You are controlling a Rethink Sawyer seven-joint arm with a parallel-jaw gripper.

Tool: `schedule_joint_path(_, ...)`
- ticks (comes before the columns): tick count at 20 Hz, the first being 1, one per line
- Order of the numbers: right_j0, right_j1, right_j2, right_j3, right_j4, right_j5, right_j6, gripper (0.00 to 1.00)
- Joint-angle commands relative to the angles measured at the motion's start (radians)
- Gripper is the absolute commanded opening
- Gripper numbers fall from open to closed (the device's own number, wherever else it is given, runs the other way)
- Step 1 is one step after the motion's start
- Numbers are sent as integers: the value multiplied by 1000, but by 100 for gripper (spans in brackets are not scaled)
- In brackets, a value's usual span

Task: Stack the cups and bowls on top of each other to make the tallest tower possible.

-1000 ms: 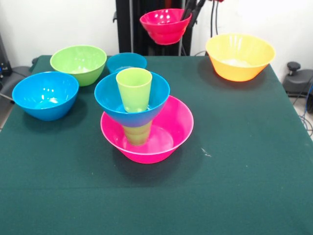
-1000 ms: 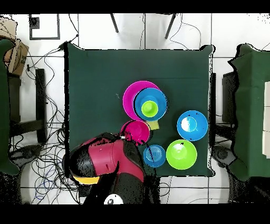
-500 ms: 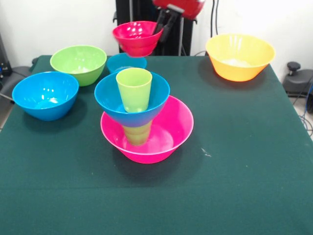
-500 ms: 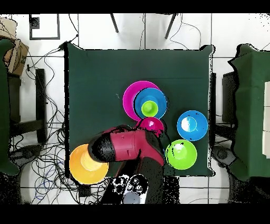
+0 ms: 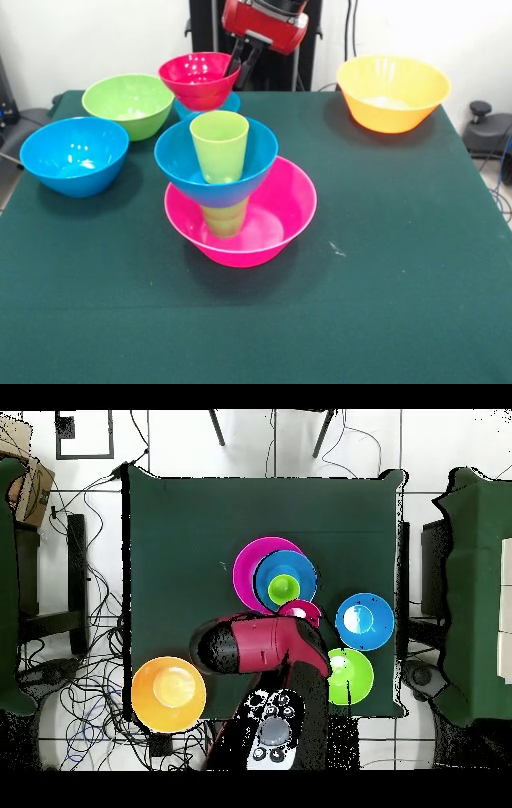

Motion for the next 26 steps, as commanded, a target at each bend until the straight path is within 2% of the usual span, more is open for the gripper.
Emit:
schedule_joint_path(1,37,34,93,-72,-59,128,-51,0)
schedule_joint_path(8,59,25,68,-82,-65,151,-48,0)
schedule_joint_path(13,49,33,79,-99,-61,158,-58,0)
schedule_joint_path(26,59,27,76,-164,-75,251,-94,0)
